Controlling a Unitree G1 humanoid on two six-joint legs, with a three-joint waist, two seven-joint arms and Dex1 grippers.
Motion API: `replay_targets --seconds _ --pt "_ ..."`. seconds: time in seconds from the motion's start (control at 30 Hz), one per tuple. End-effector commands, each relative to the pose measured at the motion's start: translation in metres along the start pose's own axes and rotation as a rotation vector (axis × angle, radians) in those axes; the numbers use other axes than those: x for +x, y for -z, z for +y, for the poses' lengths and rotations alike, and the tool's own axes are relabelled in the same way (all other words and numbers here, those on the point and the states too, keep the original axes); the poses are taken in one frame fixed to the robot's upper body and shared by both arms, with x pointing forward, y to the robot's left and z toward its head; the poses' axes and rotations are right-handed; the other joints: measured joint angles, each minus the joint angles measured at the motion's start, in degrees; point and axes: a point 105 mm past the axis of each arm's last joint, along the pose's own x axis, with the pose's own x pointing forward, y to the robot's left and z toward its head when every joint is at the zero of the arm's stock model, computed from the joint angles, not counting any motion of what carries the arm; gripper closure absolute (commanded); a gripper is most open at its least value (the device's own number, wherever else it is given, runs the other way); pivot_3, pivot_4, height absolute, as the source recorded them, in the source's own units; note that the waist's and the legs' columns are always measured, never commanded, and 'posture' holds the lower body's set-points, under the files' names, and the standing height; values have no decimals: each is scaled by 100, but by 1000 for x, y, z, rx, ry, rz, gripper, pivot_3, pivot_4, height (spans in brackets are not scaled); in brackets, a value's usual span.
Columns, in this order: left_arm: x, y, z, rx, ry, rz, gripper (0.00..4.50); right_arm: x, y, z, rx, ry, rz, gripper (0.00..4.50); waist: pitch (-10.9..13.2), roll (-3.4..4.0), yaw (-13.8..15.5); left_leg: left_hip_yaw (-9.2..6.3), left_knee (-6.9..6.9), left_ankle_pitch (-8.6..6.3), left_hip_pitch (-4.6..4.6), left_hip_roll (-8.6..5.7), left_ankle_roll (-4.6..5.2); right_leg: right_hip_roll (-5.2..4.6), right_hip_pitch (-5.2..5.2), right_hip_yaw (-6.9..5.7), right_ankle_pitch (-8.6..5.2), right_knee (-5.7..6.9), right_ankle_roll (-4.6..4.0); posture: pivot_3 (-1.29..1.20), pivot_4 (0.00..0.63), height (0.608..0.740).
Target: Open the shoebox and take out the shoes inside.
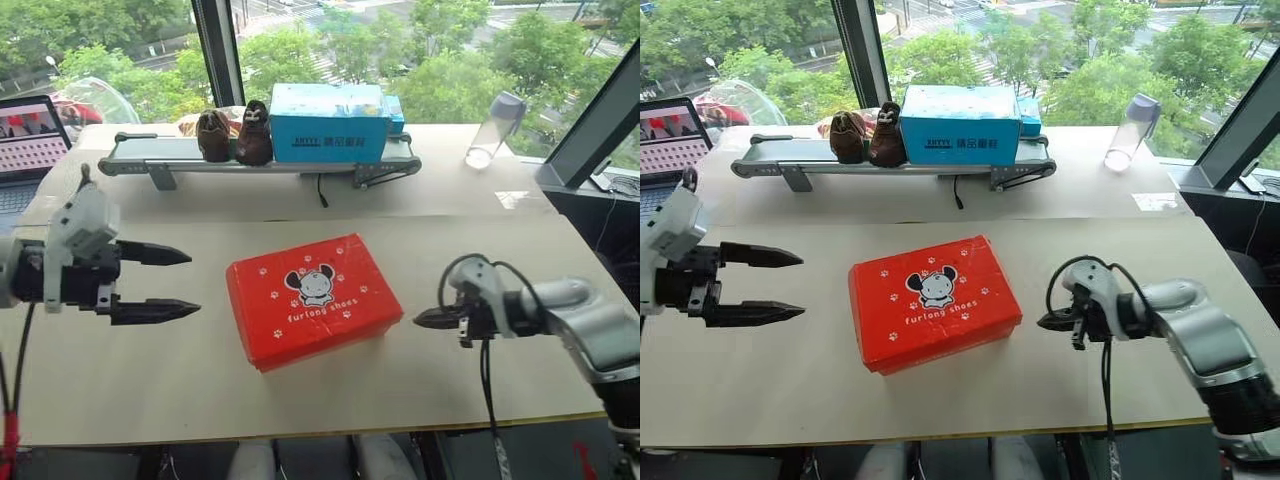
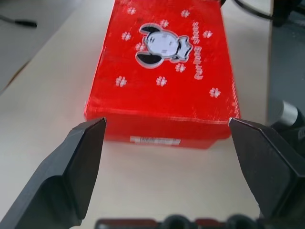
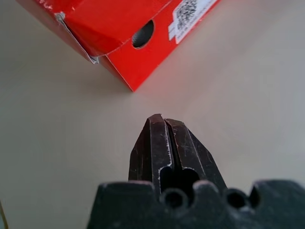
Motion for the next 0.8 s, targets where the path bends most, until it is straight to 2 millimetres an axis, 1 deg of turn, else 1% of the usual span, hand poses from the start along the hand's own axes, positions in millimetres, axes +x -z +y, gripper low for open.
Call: replay_targets --seconds 0.03,0.07,0.13,0.2,0.37,0.47,0.57,0.63,0.7,0.8 --pt "1 -10 -2 -1 -3 -14 101 1 -25 8 -49 -40 -73 4500 1 0 -2 0 -1 0 0 1 0 1 -1 0 2 0 4 0 150 740" --pt "0 -10 0 -6 -18 -22 101 3 -29 11 -48 -56 -90 4500 2 0 -4 -1 -1 0 0 1 0 3 -1 0 15 2 28 0 150 740" --pt "-1 -4 6 -6 -56 -5 101 4 -36 13 -41 -73 -127 4500 3 -1 -2 -1 -3 0 0 3 0 6 -3 0 18 3 33 0 150 740" --pt "-2 2 6 -18 -62 16 101 2 -44 11 -31 -75 -162 4500 4 -2 -1 -3 -4 0 1 3 0 7 -2 -1 17 3 33 0 150 740" --pt "-5 6 6 -57 -70 17 101 -10 -57 15 -17 -117 -208 4500 8 -6 15 -2 0 0 -1 3 0 5 -1 -1 9 3 19 0 150 740" --pt "-7 11 5 -72 -76 32 101 -21 -71 15 -10 -147 -262 4500 9 -6 14 -2 0 0 -1 3 0 5 -1 -1 8 3 16 0 150 740" --pt "-10 13 7 -73 -96 39 101 -31 -88 16 -14 -178 -326 4500 10 -6 0 -2 0 0 1 5 0 6 -2 0 9 4 16 0 150 740" --pt "-16 11 8 -72 -123 40 101 -37 -114 11 -22 -182 -434 4500 10 -7 -4 -3 0 0 2 5 0 6 -2 0 11 5 15 0 150 740" --pt "-22 8 7 -73 -141 32 101 -38 -136 5 -28 -176 -523 4500 13 -8 -60 -2 0 0 5 7 0 8 -1 -1 13 5 11 0 150 740" --pt "-26 5 4 -77 -150 23 101 -36 -153 -2 -28 -159 -586 4500 13 -9 -84 -4 -2 0 3 7 1 8 0 -3 19 6 20 0 150 740"
